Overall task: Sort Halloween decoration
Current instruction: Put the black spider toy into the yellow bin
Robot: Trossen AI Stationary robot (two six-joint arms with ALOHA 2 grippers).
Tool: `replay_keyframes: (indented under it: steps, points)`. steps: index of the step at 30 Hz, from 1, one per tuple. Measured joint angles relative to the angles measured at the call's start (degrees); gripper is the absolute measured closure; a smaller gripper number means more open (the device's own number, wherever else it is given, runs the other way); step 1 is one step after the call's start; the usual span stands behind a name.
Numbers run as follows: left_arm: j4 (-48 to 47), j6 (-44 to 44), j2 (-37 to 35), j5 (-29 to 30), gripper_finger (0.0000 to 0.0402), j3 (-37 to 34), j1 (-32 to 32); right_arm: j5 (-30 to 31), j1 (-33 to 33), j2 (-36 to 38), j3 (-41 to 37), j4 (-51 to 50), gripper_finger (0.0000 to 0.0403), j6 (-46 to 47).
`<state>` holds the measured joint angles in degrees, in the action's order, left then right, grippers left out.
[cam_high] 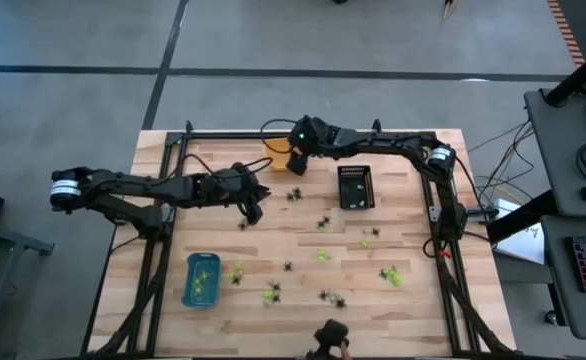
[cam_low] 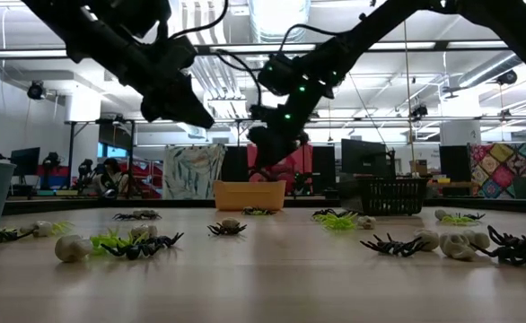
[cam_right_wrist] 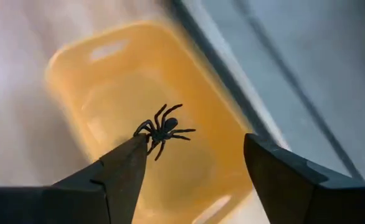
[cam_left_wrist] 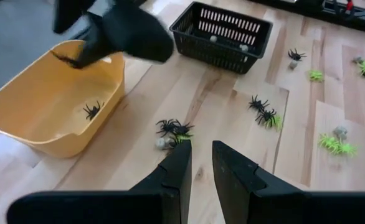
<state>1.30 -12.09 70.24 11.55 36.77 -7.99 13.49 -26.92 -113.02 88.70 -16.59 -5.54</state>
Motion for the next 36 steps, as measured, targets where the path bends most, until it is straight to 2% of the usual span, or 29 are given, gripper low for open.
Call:
replay_keyframes:
  steps: [1,2,5,8,11,15,18,20,23,27,29,31,36]
  points:
    - [0.3,0.2,0.0,0.0,0.0354,0.0,0.0,0.8,-0.1,0.1,0.0,-0.3,0.0151,0.2]
    - [0.6,0.2,-0.2,0.0,0.0354,0.0,0.0,-1.5,-0.5,0.2,0.0,-0.3,0.0154,-0.5]
    - [1.0,0.2,-0.4,0.0,0.0354,0.0,0.0,-12.6,-1.9,0.2,0.0,1.2,0.0161,-0.4]
    - [0.8,0.4,-0.4,0.0,0.0354,-0.1,0.0,-15.2,-1.8,0.2,0.0,2.7,0.0168,0.6]
    - [1.1,1.3,-0.4,0.0,0.0354,-0.1,0.0,-21.0,-2.0,0.3,0.0,3.6,0.0173,0.0]
    - [3.6,6.6,-1.6,-1.9,0.0354,-0.2,0.3,-38.1,-2.1,0.4,0.0,7.3,0.0177,-1.2]
    - [7.7,11.7,-4.3,-8.2,0.0354,-1.5,0.3,-52.3,-1.9,0.5,0.0,9.1,0.0177,-2.6]
    - [12.4,14.7,-6.7,-13.0,0.0354,-3.0,0.3,-59.3,-1.9,0.5,0.0,10.3,0.0177,-2.6]
    - [17.5,16.8,-10.4,-15.6,0.0354,-6.6,0.3,-66.8,-2.0,0.8,0.0,11.8,0.0177,-2.5]
    - [22.2,16.7,-15.2,-14.8,0.0354,-11.8,0.2,-71.3,-1.5,0.9,0.0,11.5,0.0177,-1.9]
    - [23.9,16.5,-16.5,-11.4,0.0351,-14.3,0.2,-71.5,-0.8,0.9,0.0,11.4,0.0177,-2.1]
    - [26.9,16.3,-16.6,-7.8,0.0341,-16.2,0.2,-71.5,-0.1,0.9,0.0,11.7,0.0177,-2.6]
    - [38.7,19.2,-13.2,-7.1,0.0297,-19.0,-0.1,-71.5,1.2,0.9,0.0,12.4,0.0177,-2.5]
